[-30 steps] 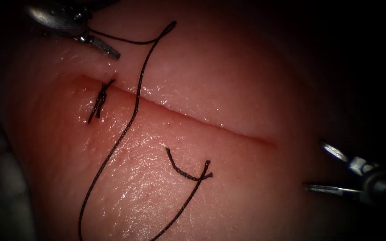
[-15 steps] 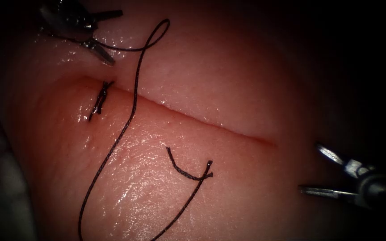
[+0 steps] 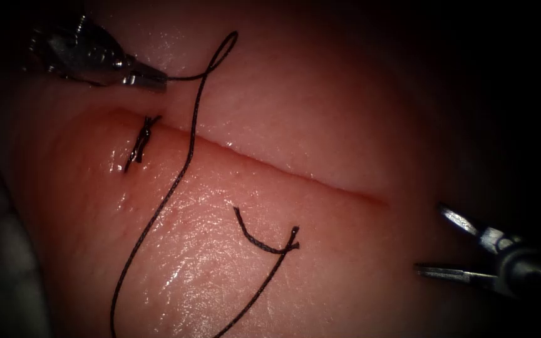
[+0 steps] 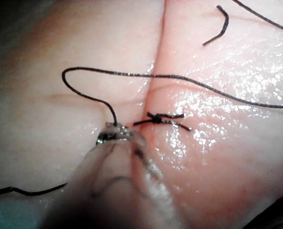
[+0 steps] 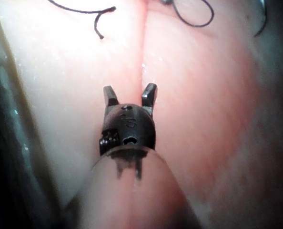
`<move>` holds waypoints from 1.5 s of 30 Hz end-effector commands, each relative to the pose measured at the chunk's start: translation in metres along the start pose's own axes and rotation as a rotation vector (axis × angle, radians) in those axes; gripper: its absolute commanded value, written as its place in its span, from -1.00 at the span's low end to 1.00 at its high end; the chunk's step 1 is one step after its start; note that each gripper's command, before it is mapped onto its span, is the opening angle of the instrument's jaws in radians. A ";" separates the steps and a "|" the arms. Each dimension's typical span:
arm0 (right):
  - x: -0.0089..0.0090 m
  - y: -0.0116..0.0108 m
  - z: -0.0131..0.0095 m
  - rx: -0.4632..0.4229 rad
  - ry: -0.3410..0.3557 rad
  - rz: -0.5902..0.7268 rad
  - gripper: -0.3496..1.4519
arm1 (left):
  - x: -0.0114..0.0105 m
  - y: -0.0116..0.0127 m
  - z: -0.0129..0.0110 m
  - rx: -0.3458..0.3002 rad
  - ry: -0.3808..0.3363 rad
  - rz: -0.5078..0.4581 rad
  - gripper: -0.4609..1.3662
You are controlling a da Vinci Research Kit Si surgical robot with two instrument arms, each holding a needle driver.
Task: Wound Closure
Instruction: Use the left gripper to grab the suture and pull the needle back into frame
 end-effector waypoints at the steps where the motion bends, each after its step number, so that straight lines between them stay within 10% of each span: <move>1: 0.0000 0.0000 0.0000 0.004 -0.001 0.001 0.70 | 0.0005 0.0003 -0.0002 0.005 0.009 0.004 -0.88; 15: -0.0004 -0.0005 0.0001 0.002 0.003 -0.010 0.70 | 0.0158 0.0064 0.0002 0.012 0.155 0.083 -0.88; 36: -0.0021 0.0011 -0.0020 0.006 0.000 -0.009 0.58 | 0.0266 0.0137 0.0042 -0.030 0.261 0.107 -0.88; 37: -0.0022 0.0011 -0.0022 0.006 -0.002 -0.009 0.58 | 0.0268 0.0140 0.0046 -0.033 0.265 0.095 -0.70; 40: -0.0023 0.0012 -0.0025 0.005 -0.003 -0.010 0.58 | 0.0270 0.0140 0.0051 -0.063 0.273 -0.032 0.69; 45: -0.0022 0.0011 -0.0025 0.005 -0.003 -0.010 0.59 | 0.0262 0.0134 0.0039 -0.114 0.307 -0.088 0.98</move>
